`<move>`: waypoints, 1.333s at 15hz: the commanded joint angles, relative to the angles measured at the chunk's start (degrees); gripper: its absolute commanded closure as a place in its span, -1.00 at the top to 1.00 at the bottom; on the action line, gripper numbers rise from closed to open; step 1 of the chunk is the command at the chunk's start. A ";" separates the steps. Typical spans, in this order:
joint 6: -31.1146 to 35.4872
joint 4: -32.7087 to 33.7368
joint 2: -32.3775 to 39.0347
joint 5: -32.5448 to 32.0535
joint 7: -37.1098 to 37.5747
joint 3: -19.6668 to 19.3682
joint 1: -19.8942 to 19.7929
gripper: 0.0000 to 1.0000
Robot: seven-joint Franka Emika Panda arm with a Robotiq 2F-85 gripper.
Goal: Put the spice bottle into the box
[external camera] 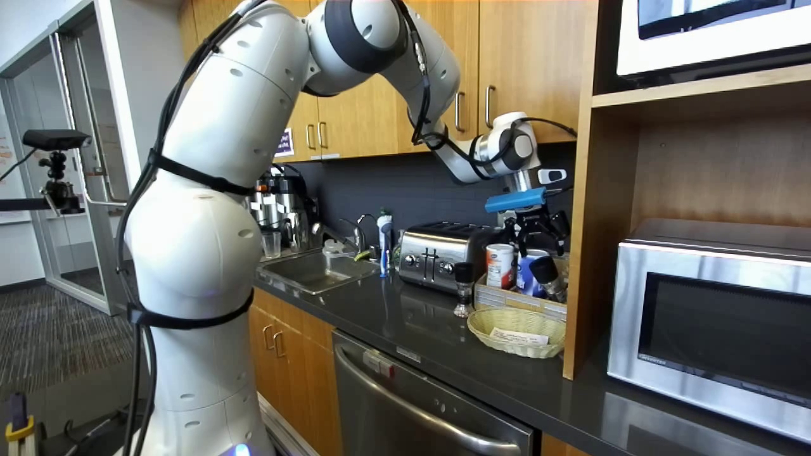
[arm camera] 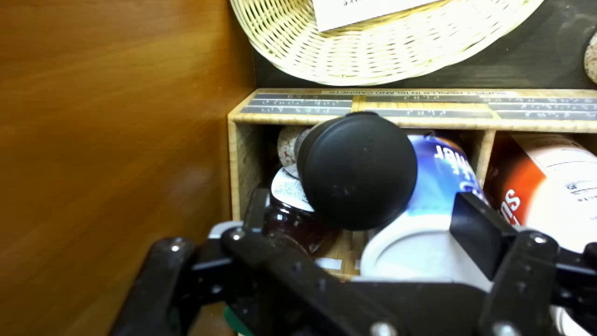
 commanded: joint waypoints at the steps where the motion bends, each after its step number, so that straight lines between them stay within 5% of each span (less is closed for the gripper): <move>1: 1.13 -5.31 -4.94 -0.87 -0.37 -0.17 0.45 1.00; 20: 2.90 -21.81 -14.45 -3.50 -1.57 0.88 2.20 1.00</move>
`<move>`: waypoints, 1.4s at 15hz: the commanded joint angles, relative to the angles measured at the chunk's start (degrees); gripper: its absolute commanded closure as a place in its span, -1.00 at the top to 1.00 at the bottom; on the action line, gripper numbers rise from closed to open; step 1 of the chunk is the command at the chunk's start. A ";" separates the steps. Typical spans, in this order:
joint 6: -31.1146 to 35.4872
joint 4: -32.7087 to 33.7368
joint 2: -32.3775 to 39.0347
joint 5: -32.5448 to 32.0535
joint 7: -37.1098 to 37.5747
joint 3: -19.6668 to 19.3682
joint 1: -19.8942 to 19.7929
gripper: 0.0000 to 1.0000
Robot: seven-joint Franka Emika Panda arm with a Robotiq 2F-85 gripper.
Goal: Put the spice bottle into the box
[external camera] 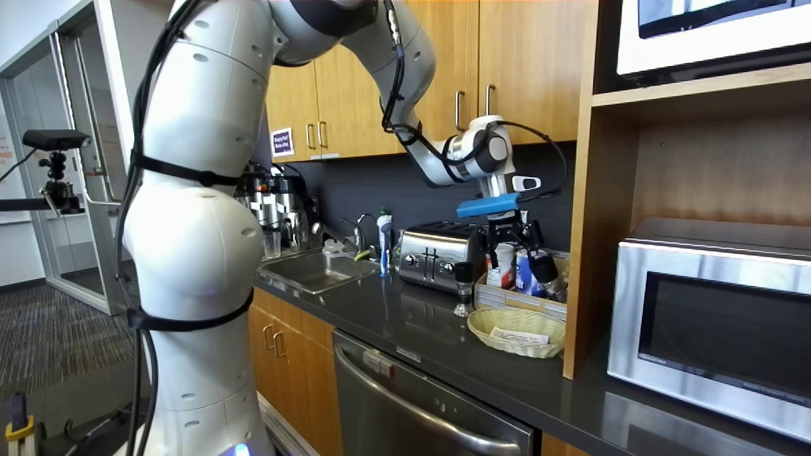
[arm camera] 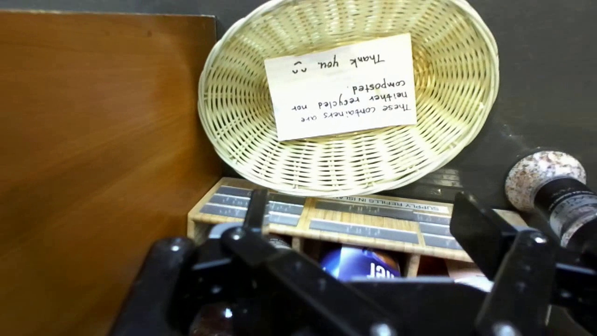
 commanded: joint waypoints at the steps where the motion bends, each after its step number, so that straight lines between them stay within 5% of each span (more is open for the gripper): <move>1: 1.73 -5.38 -4.50 -1.44 -1.15 0.70 0.41 1.00; 21: 4.34 -15.86 -12.41 -0.13 -9.30 3.88 0.75 1.00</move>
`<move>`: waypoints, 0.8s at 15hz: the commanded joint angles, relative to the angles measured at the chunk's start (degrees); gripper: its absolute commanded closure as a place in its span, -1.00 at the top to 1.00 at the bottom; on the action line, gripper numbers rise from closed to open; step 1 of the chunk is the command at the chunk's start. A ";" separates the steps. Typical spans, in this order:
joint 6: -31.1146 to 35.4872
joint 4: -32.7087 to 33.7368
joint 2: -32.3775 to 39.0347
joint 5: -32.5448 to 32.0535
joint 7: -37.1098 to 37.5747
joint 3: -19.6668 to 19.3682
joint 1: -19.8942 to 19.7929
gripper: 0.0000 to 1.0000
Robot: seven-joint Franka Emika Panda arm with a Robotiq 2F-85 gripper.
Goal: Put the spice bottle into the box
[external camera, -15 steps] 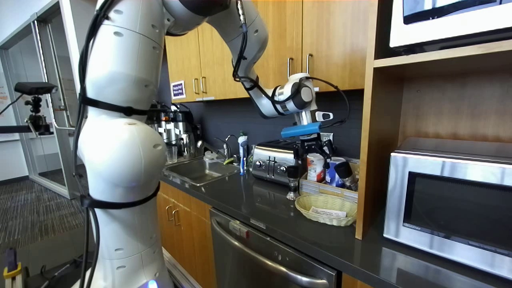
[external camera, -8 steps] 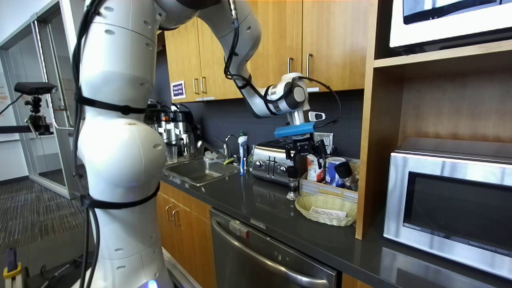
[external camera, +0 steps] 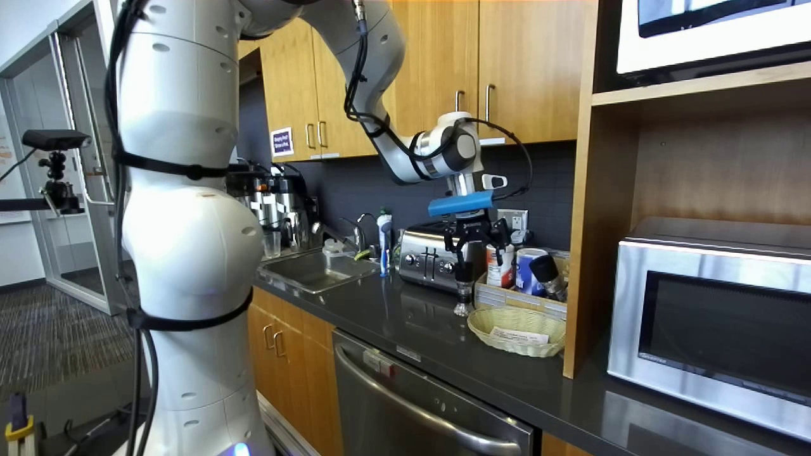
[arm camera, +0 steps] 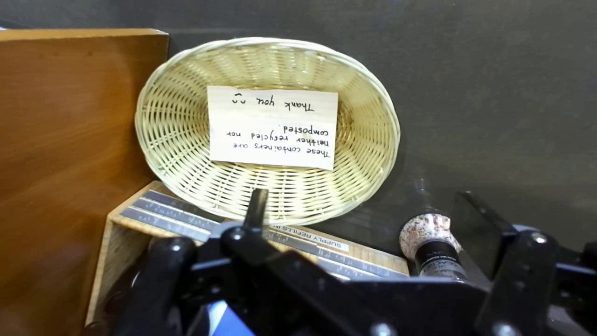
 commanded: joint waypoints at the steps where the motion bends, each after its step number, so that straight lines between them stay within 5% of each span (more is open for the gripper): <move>1: 0.97 -2.95 -2.76 0.19 -1.88 0.62 0.10 1.00; 12: 0.79 -5.08 -4.62 2.89 -6.16 1.81 0.39 1.00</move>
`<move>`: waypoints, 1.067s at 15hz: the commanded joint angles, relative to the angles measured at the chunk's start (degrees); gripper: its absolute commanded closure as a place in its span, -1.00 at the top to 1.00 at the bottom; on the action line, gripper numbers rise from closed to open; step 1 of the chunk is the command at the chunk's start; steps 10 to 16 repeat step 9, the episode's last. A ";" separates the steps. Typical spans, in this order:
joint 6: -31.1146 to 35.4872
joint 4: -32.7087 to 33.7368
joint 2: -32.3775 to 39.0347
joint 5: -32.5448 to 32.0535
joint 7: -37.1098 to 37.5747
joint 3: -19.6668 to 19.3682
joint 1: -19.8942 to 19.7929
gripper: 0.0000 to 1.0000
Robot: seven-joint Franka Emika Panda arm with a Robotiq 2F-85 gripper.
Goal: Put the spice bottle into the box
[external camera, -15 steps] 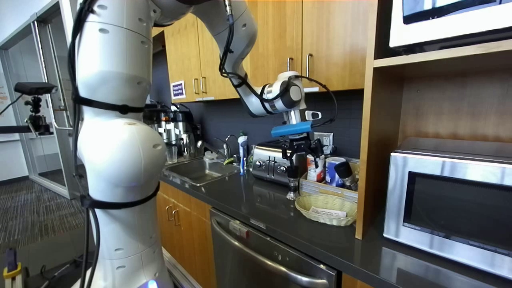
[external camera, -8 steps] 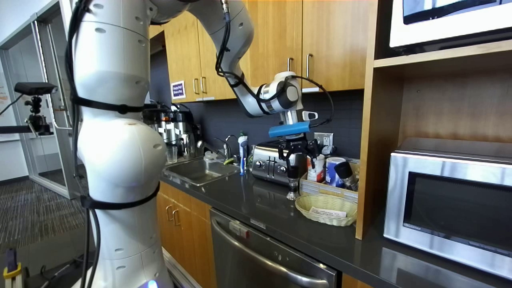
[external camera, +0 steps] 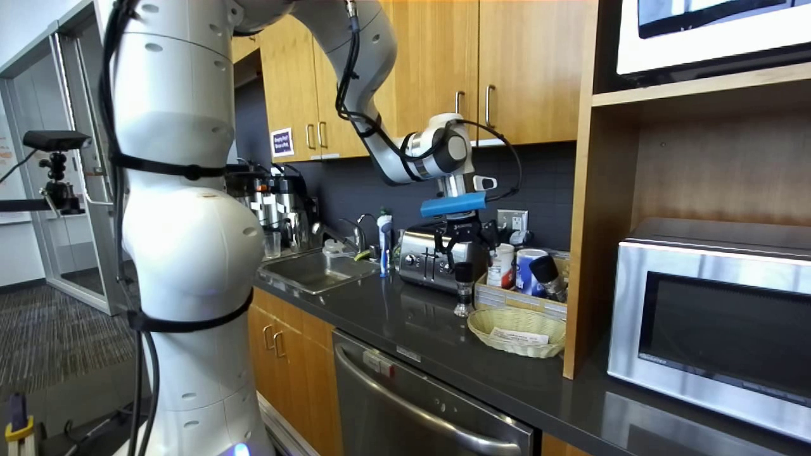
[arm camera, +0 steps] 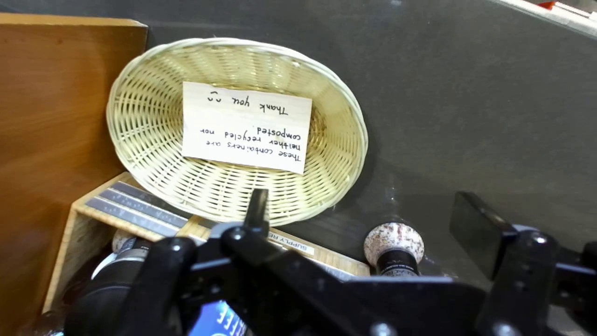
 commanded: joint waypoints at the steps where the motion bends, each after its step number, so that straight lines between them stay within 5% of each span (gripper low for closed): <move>1: -0.18 -0.07 -0.20 0.60 -0.71 0.11 -0.01 1.00; 16: -0.18 -0.56 -0.71 1.02 -1.52 0.25 0.00 1.00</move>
